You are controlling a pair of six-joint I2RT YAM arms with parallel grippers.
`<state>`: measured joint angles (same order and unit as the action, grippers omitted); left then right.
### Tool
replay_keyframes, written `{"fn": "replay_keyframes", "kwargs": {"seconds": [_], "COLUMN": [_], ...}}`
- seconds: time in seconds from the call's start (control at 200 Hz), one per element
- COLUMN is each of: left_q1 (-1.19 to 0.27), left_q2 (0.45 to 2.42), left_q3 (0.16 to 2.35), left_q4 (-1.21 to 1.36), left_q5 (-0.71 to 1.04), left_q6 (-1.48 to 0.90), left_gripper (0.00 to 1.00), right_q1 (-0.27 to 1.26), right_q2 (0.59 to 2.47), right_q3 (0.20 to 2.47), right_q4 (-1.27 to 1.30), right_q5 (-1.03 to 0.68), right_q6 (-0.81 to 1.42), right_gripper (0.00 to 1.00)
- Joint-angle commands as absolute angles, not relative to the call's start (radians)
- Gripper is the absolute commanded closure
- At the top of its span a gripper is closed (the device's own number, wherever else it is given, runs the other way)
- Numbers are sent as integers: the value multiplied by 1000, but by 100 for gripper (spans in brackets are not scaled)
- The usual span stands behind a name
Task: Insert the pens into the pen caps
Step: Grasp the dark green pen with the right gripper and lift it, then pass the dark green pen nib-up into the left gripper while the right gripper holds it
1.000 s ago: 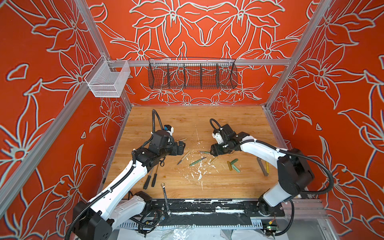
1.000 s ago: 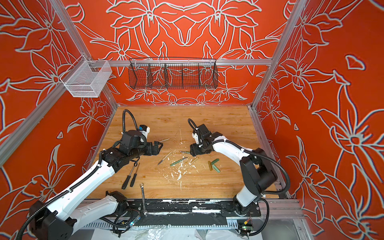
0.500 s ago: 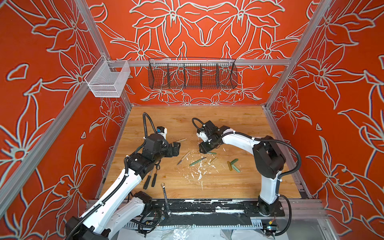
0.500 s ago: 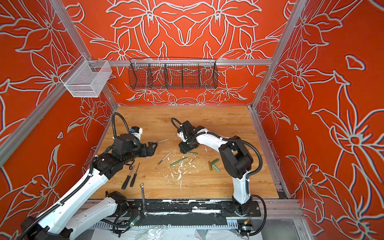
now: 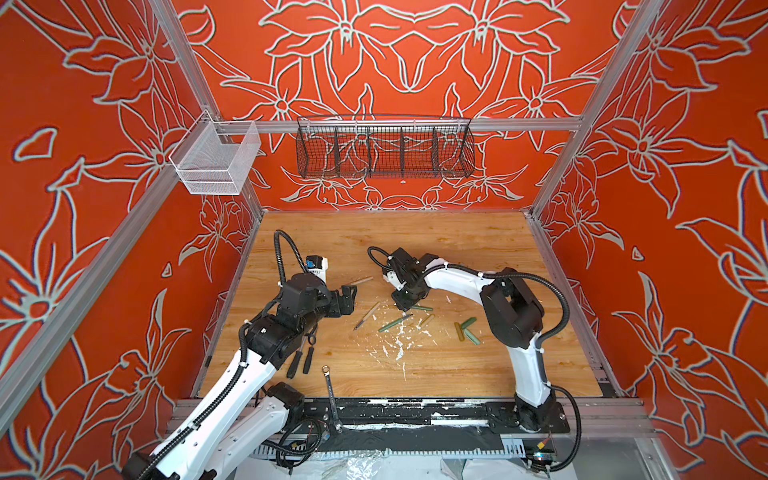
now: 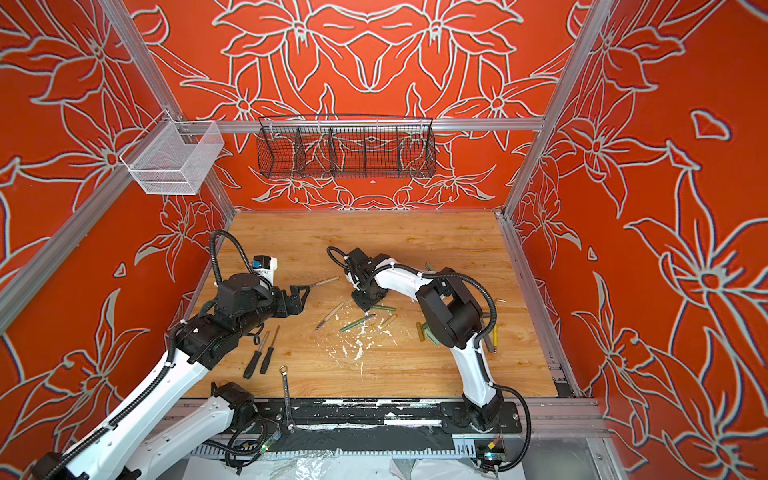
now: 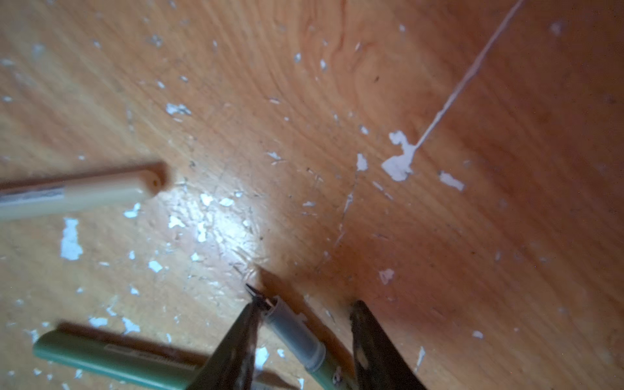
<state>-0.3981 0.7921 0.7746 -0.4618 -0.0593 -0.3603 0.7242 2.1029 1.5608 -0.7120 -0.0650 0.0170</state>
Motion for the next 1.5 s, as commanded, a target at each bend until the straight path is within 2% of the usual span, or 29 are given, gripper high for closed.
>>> {"fn": "replay_keyframes", "kwargs": {"seconds": [0.0,0.075,0.355,0.595,0.786,1.206,1.491], "left_q1": [-392,-393,-392,-393,-393,-429,-485], "left_q2": [785,785,801,873,896,1104,1243], "left_q3": [770,769,756,747,683,668,665], "left_q4": [-453,-453,-425,-345,-168,174,464], "left_q5": [-69,-69,-36,103,247,494,595], "left_q6": [-369,-368,-378,-389,-398,-391,-453], "left_gripper": [3,3,3,3,3,3,0], "right_q1": [730,729,730,707,663,557,552], "right_q2": [2148,2159,2172,2162,2094,1754,1506], "right_q3": [1593,1606,1613,1644,1644,1437,1272], "right_q4": [-783,-801,-817,-808,-773,-570,-301], "right_q5": [10,28,77,115,105,-234,-513], "right_q6": [-40,-59,-94,-121,-96,128,315], "right_gripper": [61,67,80,84,85,85,85]}}
